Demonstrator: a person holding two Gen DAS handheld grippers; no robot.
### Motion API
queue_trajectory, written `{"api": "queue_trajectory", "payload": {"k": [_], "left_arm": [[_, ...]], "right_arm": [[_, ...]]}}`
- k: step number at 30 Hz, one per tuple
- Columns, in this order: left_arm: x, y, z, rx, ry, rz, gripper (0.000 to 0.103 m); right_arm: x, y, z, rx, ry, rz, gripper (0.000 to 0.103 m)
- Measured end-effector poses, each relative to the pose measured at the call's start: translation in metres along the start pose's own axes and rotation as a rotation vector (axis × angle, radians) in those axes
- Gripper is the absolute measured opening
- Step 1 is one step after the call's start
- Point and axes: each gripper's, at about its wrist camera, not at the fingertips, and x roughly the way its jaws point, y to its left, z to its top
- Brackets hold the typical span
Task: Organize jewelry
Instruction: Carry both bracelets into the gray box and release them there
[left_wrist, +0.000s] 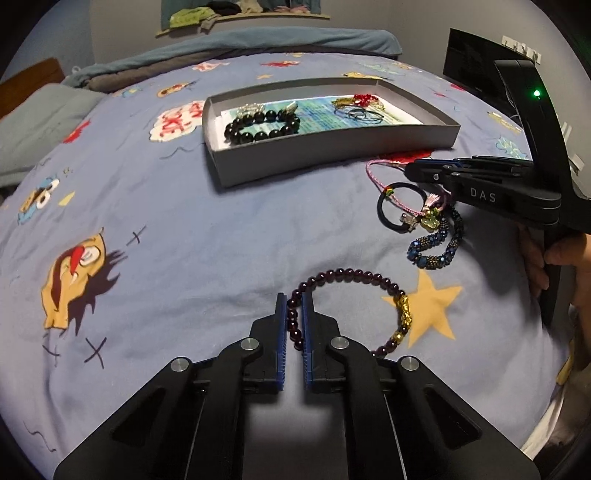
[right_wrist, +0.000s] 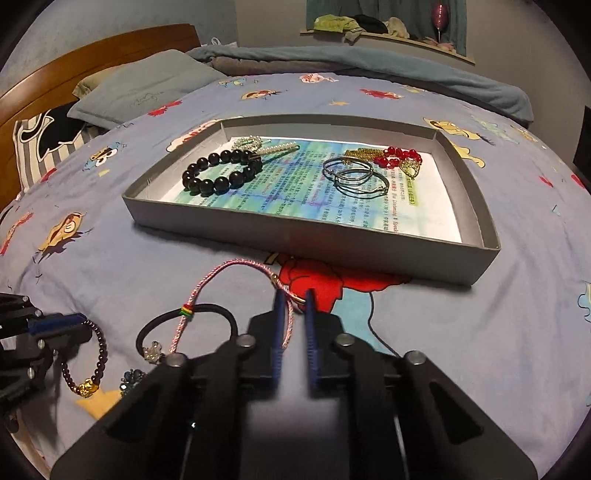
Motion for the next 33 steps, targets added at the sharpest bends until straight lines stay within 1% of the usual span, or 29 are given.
{"api": "queue_trajectory", "payload": {"k": [1,5,8,12,15,18,23,29,33], "left_arm": [[-0.002,-0.002,0.000,0.015,-0.010,0.012,0.007],[-0.010,-0.008,0.002,0.042,-0.054,0.021,0.006],[-0.024,-0.009,0.003,0.047,-0.114,0.023,0.006],[-0.043,-0.009,0.008,0.037,-0.186,-0.007,0.006],[-0.054,-0.014,0.018,0.055,-0.241,0.008,0.006],[-0.062,-0.019,0.032,0.069,-0.280,0.006,0.006],[-0.071,-0.015,0.067,0.042,-0.341,-0.021,0.006],[-0.063,-0.019,0.111,0.031,-0.383,-0.055,0.006],[-0.050,-0.027,0.134,0.035,-0.400,-0.069,0.006]], "right_arm": [[-0.002,-0.001,-0.001,0.005,-0.009,0.003,0.004],[-0.009,-0.001,0.000,0.005,-0.033,0.013,0.004],[-0.019,0.003,0.002,-0.008,-0.068,0.016,0.004],[-0.036,0.006,0.007,-0.004,-0.122,0.036,0.004],[-0.048,0.008,0.013,0.000,-0.160,0.046,0.004],[-0.062,0.011,0.022,-0.017,-0.209,0.043,0.004],[-0.075,0.006,0.035,-0.030,-0.261,0.016,0.004],[-0.094,-0.023,0.066,0.007,-0.360,-0.048,0.004],[-0.094,-0.047,0.081,0.051,-0.396,-0.064,0.004]]}}
